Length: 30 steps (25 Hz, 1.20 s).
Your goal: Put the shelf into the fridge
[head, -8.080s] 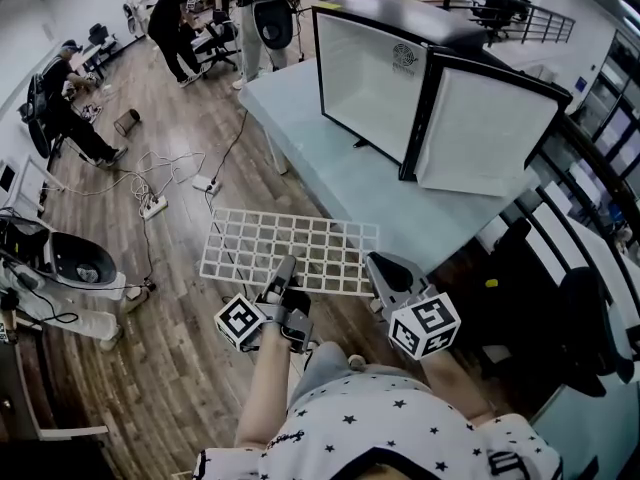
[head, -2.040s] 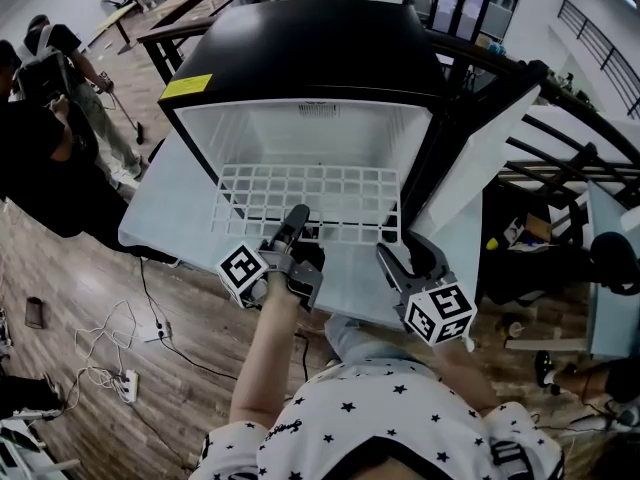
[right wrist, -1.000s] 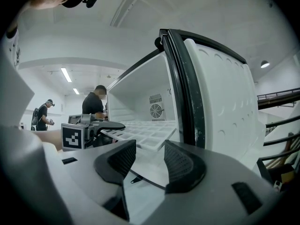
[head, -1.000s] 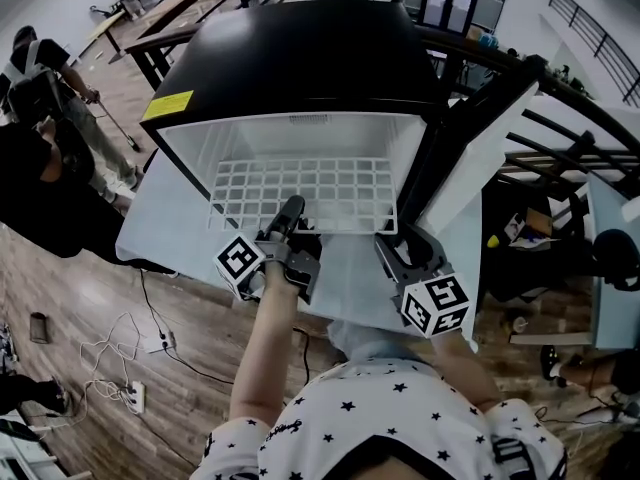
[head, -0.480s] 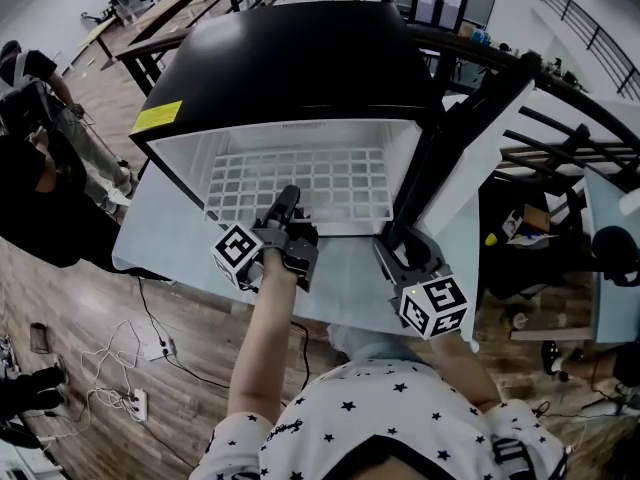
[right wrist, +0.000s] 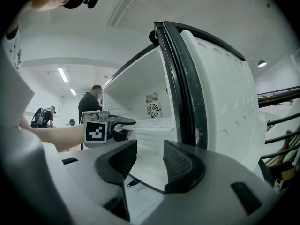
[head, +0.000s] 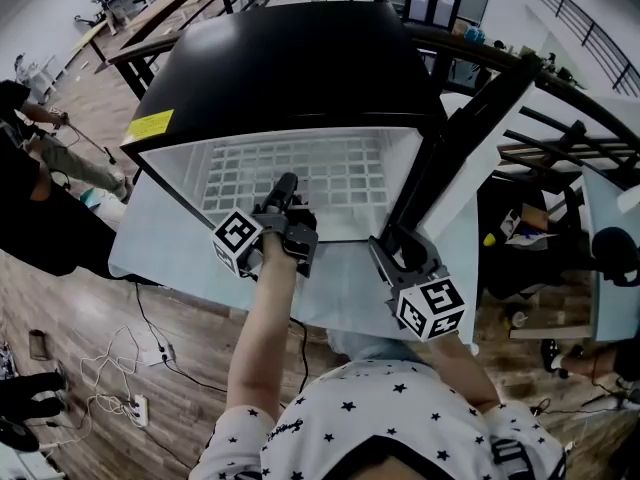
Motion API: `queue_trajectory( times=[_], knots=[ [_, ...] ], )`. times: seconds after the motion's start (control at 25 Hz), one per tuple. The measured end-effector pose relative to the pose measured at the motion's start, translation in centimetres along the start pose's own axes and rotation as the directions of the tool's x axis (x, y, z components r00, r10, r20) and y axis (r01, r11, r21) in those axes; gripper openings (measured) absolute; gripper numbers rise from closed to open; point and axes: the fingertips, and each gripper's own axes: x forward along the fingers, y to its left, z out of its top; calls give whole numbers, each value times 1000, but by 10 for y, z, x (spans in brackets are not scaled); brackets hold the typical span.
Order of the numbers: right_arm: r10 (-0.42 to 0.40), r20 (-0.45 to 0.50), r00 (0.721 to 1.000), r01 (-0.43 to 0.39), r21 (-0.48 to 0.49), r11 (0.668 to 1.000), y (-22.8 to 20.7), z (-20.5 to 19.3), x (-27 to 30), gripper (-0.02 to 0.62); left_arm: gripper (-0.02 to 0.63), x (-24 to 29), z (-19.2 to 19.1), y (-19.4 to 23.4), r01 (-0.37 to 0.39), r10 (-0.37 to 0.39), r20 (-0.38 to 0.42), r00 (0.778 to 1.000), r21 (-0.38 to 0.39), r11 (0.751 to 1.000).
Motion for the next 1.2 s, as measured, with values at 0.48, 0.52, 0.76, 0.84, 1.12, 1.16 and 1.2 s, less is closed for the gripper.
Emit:
queue_trajectory(
  times=[0.48,0.52,0.76,0.84,1.12,1.16,1.2],
  knots=[
    [1,4,1000,-1,6,1000,3,0,10,176,34,22,8,3,-6,6,-2,1000,5,1000],
    [0,5,1000,0,7,1000,3,0,11,176,34,24,9,3,-7,7,-1,1000,7,1000],
    [-4,8,1000,4,10,1000,3,1,10,173,34,39,16,5,-16,16,11,1000,15,1000],
    [-5,9,1000,5,13,1000,3,1,10,173,34,40,17,5,-13,13,10,1000,19,1000],
    [2,11,1000,-2,16,1000,4,-1,10,172,35,41,16,5,-6,6,1,1000,25,1000],
    [5,11,1000,-5,15,1000,5,0,10,171,37,41,16,5,-6,6,2,1000,25,1000],
    [8,12,1000,-8,15,1000,5,0,10,172,37,40,16,5,-4,4,3,1000,26,1000]
  ],
)
